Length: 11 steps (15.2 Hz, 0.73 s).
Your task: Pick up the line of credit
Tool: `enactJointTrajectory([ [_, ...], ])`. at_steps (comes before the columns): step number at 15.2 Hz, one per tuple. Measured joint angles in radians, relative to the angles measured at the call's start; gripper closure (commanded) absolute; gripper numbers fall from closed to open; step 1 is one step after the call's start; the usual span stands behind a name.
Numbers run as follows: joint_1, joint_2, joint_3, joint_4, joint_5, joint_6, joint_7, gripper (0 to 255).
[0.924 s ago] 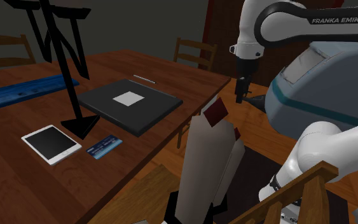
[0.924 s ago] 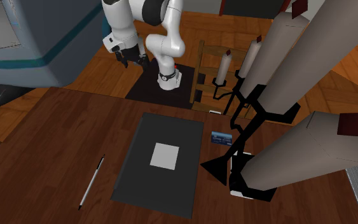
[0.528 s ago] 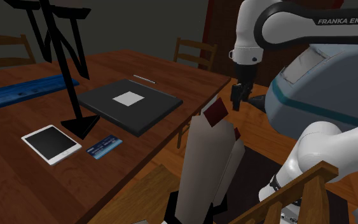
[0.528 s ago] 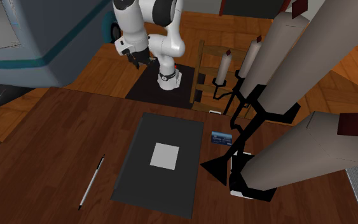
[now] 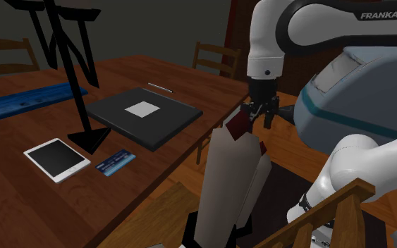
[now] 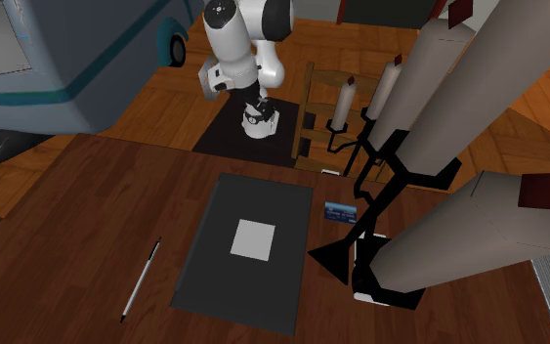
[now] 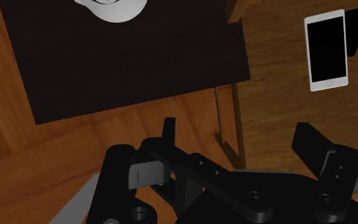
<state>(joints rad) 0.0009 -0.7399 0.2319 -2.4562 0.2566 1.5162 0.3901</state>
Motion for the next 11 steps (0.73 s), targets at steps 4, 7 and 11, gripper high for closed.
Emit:
enactJointTrajectory([
  [4,-0.001,0.048,0.078,0.032,0.117,0.026,0.179,0],
  [7,-0.005,0.091,0.137,0.055,0.199,0.064,0.309,0],
  [11,-0.016,0.174,0.217,0.114,0.291,0.126,0.48,0],
])
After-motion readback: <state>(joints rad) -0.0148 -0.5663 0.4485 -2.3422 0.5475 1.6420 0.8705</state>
